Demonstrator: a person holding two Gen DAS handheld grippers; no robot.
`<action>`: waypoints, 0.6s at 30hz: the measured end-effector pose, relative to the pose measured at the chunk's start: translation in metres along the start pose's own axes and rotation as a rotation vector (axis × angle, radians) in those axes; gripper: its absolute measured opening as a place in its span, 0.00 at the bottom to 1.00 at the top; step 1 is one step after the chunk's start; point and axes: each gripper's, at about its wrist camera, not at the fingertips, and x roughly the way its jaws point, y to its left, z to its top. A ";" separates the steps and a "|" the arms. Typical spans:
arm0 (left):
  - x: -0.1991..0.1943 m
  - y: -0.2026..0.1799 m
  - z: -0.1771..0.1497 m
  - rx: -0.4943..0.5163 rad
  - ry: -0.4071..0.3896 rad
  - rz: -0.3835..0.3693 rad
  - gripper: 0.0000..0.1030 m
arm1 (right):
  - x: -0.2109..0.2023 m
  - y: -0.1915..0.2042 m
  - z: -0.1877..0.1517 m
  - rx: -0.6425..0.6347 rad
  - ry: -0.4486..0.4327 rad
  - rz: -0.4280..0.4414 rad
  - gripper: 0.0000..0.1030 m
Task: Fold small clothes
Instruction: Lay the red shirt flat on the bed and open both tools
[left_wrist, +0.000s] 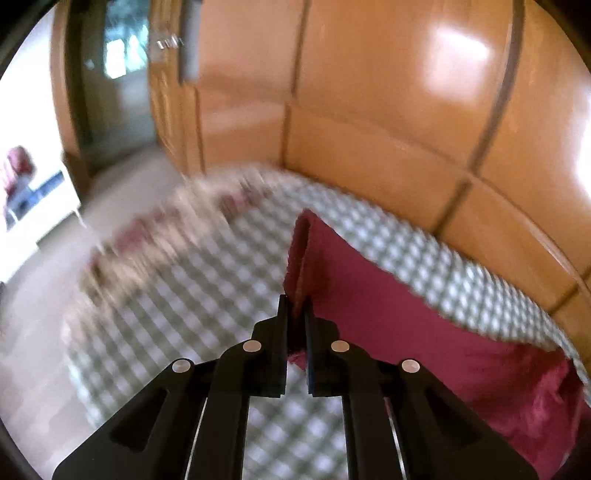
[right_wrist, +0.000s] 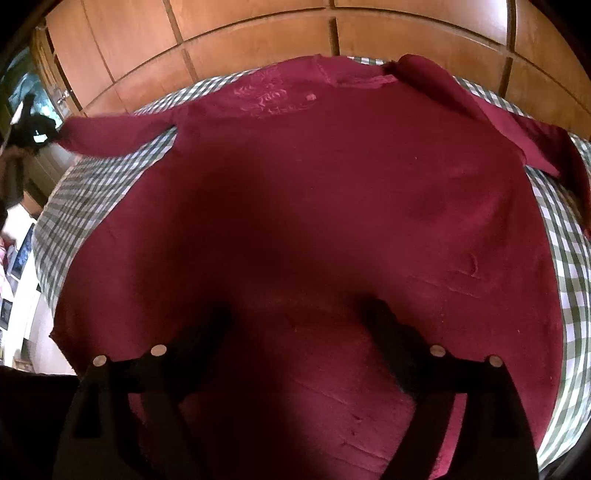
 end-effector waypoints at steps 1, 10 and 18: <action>-0.004 0.002 0.010 0.018 -0.046 0.051 0.04 | 0.000 0.000 0.000 -0.001 0.001 -0.003 0.81; 0.025 -0.012 0.001 0.044 0.004 0.033 0.04 | 0.003 0.001 0.002 0.002 0.006 -0.022 0.83; -0.014 -0.056 -0.114 0.158 0.261 -0.445 0.44 | -0.008 -0.007 0.005 0.017 0.003 -0.001 0.75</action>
